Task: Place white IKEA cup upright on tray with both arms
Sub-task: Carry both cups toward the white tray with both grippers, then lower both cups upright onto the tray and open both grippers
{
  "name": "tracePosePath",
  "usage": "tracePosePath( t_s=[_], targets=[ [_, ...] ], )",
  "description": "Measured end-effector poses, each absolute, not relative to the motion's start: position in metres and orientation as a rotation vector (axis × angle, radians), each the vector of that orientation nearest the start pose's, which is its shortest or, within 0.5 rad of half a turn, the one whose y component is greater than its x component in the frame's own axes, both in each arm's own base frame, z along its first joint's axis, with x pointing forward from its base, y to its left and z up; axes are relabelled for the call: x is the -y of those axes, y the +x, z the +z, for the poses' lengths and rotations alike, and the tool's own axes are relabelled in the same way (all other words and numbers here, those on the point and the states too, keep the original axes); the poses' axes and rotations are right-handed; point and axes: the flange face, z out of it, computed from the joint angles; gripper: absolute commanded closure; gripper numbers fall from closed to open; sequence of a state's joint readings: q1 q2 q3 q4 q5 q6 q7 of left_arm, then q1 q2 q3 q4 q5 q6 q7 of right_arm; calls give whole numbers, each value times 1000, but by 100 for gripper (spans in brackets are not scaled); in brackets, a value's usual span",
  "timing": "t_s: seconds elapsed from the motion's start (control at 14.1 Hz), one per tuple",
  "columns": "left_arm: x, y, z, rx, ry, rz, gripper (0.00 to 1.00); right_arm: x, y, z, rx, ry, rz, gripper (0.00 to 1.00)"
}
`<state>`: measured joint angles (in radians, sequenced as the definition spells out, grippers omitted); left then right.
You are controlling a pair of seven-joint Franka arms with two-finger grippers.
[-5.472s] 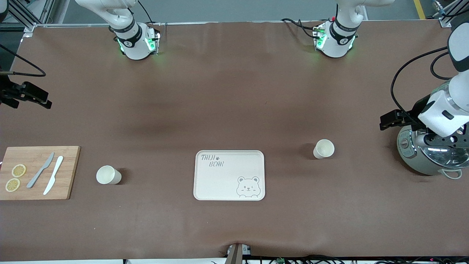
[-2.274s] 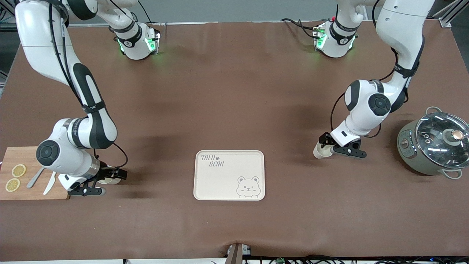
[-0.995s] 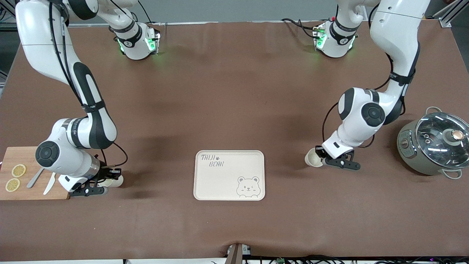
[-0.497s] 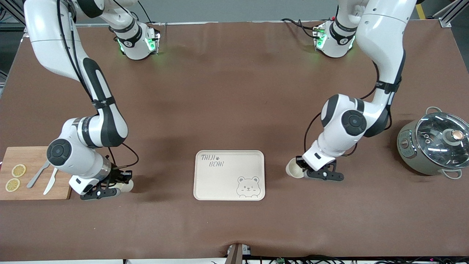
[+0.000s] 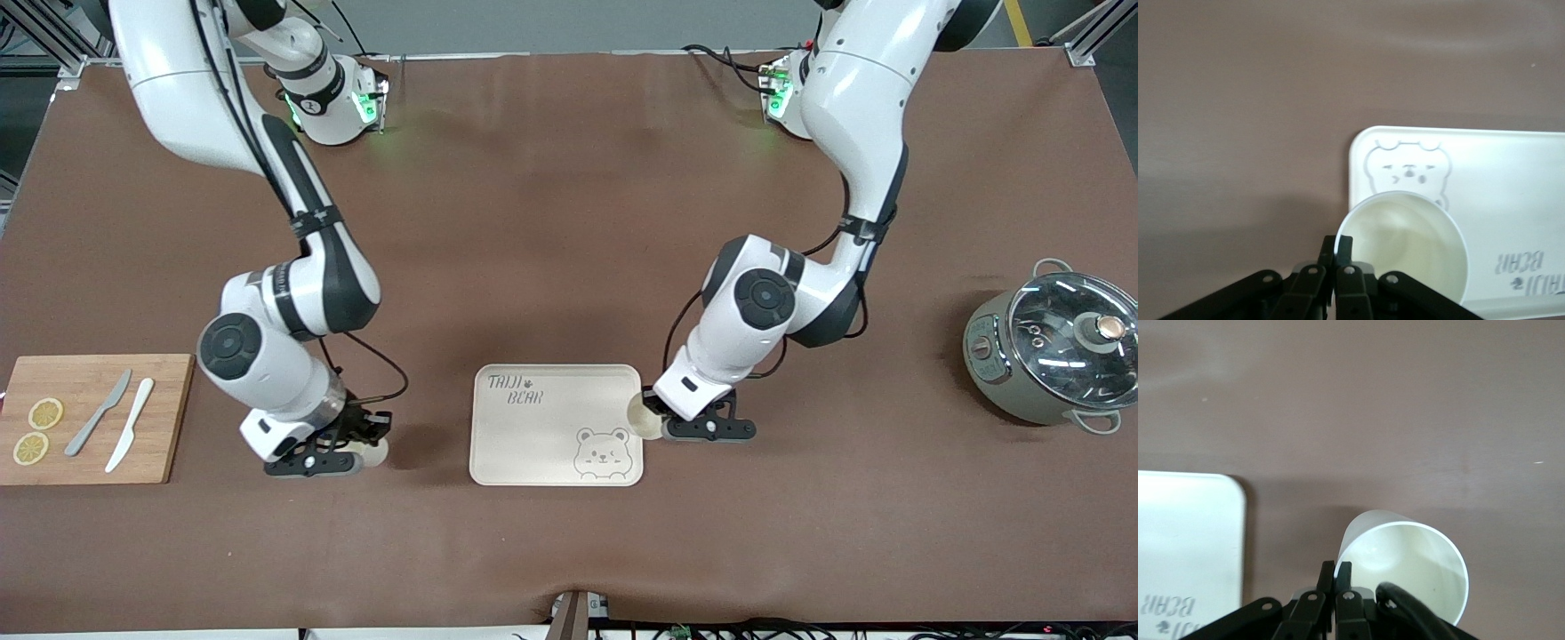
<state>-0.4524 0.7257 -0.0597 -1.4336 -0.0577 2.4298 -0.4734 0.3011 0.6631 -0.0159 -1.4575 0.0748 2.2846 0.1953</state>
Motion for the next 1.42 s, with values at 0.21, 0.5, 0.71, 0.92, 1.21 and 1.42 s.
tracePosePath(
  t_s=[0.21,0.5,0.71,0.92,1.21,1.42],
  targets=[
    [381,660,281,70,-3305,-365,100,-254,691,312,145,-3033,-231,100],
    [403,655,276,99,-3289,-438,100,-300,677,306,224,-3008,-278,100],
    [411,652,266,109,-3299,-471,100,-321,668,287,269,-3007,-262,100],
    [417,647,252,99,-3297,-456,100,-347,665,278,297,-2995,-273,100],
    [423,643,241,97,-3295,-443,100,-381,657,272,291,-2983,-278,100],
    [424,642,237,63,-3275,-451,100,-388,651,252,304,-2993,-247,100]
  ],
)
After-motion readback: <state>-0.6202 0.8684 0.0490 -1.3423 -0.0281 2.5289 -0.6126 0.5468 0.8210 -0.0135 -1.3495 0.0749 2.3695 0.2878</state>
